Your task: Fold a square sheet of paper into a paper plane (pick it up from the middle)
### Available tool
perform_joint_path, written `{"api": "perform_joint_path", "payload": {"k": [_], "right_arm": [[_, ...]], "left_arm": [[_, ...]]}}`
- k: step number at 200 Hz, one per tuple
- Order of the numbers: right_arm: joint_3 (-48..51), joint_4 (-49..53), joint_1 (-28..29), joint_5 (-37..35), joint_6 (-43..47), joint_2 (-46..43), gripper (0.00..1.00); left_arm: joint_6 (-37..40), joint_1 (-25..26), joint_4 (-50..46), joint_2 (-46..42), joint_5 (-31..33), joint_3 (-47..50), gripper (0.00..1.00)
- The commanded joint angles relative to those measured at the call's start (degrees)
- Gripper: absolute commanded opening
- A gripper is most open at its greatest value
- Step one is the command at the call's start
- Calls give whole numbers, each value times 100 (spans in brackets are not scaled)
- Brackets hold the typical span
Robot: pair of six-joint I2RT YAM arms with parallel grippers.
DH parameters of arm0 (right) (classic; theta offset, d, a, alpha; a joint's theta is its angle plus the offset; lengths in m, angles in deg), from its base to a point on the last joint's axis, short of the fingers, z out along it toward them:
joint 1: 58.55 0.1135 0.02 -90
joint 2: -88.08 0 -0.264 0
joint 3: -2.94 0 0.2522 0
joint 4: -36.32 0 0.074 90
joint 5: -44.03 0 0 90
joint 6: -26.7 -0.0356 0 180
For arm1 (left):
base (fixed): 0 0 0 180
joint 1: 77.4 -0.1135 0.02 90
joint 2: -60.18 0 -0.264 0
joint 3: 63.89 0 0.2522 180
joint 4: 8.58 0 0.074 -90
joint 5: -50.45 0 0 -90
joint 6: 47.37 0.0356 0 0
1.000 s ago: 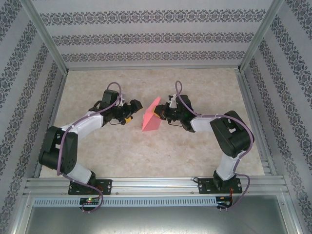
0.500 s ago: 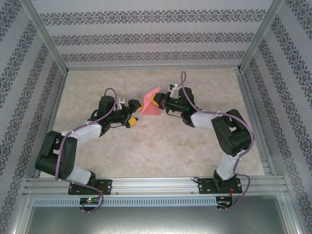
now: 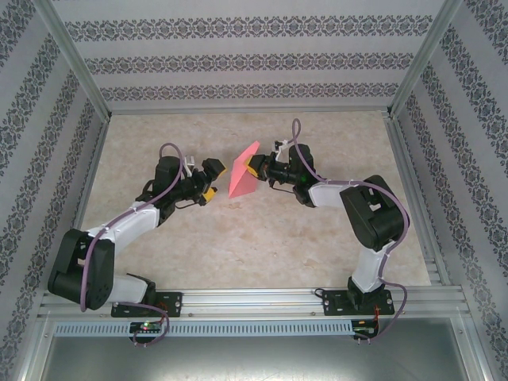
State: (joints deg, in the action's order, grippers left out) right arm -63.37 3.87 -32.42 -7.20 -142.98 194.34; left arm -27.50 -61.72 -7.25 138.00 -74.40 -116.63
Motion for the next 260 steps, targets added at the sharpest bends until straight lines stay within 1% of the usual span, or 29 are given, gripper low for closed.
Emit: {"api": "perform_joint_path", "payload": {"k": [1,14,24,45,61,74,81,86,102,116,124,140,153,192,198,213,231,246,260], "right_arm": [[-128,-297,84,147,-87,97,9],[-139,-363,93,158,-149,126,9],[-141,-464,99,171,-229,151,9],[-171,-682,111,210,-401,210,9],[-168,-658,112,189,-419,196,10],[-150,-625,121,182,-408,185,10],[-135,-625,125,184,-408,176,10],[-124,-617,121,192,-408,169,10],[-99,-599,119,210,-401,162,10],[-55,-591,129,233,-399,158,10],[-43,-591,129,258,-389,158,10],[-5,-590,130,292,-391,158,10],[6,-550,129,322,-382,158,10],[-4,-412,129,395,-338,158,11],[-8,-385,129,412,-329,152,11],[-25,-258,129,446,-278,138,13],[-57,-38,122,486,-170,100,19],[-65,324,87,479,72,-13,27],[-74,1099,6,400,499,-250,35]], "left_arm": [[-81,78,653,98,-293,119,100],[-117,161,988,149,-513,105,100],[-109,227,1048,223,-661,23,100],[-211,321,1208,450,-817,-63,100],[-387,344,1603,632,-910,-35,100],[-505,349,1855,764,-979,-46,97],[-559,348,1940,812,-980,-44,92],[-574,353,1991,829,-979,-45,87],[-540,348,1994,850,-915,-74,74],[-385,348,1839,811,-856,-129,68],[-286,350,1739,777,-817,-159,62],[-140,350,1613,740,-785,-184,57],[-100,349,1563,723,-728,-161,51],[1,351,1502,749,-751,-187,38],[24,348,1459,743,-743,-193,35],[93,350,1401,757,-733,-210,29],[226,340,1239,759,-721,-253,20],[404,346,1016,743,-693,-308,14],[664,330,681,693,-657,-398,10]]}}
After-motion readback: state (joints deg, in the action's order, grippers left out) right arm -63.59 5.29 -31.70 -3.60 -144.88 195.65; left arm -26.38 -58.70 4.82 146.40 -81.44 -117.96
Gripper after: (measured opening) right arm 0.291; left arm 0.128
